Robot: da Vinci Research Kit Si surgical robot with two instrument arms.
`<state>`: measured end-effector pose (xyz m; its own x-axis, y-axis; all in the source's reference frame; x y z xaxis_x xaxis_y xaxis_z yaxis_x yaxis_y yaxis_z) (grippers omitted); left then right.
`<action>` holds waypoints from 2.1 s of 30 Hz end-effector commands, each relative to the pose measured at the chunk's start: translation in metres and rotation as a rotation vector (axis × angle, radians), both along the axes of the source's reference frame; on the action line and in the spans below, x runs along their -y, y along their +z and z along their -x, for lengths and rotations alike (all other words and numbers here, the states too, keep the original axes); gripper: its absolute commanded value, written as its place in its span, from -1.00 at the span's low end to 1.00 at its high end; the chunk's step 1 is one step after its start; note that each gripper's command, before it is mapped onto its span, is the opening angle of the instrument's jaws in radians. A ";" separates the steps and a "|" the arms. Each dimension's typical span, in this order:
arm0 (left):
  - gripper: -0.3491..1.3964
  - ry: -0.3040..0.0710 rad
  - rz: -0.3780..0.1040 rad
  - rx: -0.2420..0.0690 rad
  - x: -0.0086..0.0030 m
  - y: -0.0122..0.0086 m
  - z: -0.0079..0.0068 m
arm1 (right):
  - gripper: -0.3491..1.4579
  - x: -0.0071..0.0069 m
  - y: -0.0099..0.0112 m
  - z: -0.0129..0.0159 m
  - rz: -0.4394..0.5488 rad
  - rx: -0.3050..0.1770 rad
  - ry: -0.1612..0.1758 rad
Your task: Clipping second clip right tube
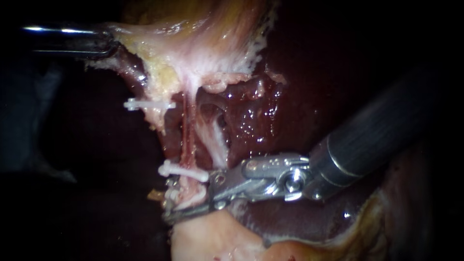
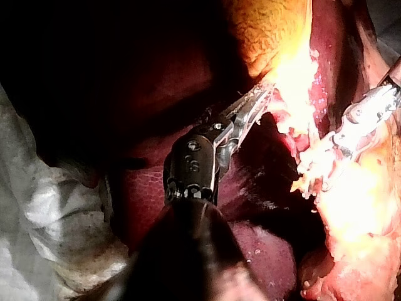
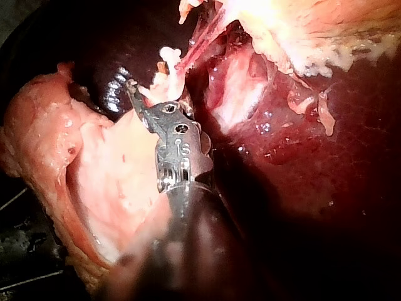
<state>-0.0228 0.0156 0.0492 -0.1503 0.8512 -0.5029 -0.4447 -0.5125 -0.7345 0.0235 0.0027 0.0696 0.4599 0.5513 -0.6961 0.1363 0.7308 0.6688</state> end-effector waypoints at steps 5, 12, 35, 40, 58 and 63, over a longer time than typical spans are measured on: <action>-1.00 0.001 0.000 0.000 0.0000 -0.0001 0.0000 | -0.11 0.0000 -0.0001 0.0001 0.000 -0.001 -0.001; -1.00 0.002 0.000 0.001 0.0000 -0.0001 -0.0002 | -0.09 -0.0004 -0.0010 0.0015 -0.001 -0.001 0.004; -1.00 0.002 0.000 0.001 0.0001 -0.0001 -0.0003 | -0.07 -0.0043 -0.0043 0.0066 -0.013 0.001 0.063; -1.00 0.002 0.000 0.001 0.0001 -0.0001 -0.0003 | -0.06 -0.0049 -0.0048 0.0068 -0.023 -0.018 0.077; -1.00 0.002 0.000 0.001 0.0001 -0.0001 -0.0004 | -0.06 -0.0060 -0.0053 0.0056 -0.111 -0.055 0.145; -1.00 0.002 0.000 0.001 0.0001 -0.0001 -0.0004 | -0.06 -0.0061 -0.0052 0.0045 -0.142 -0.074 0.166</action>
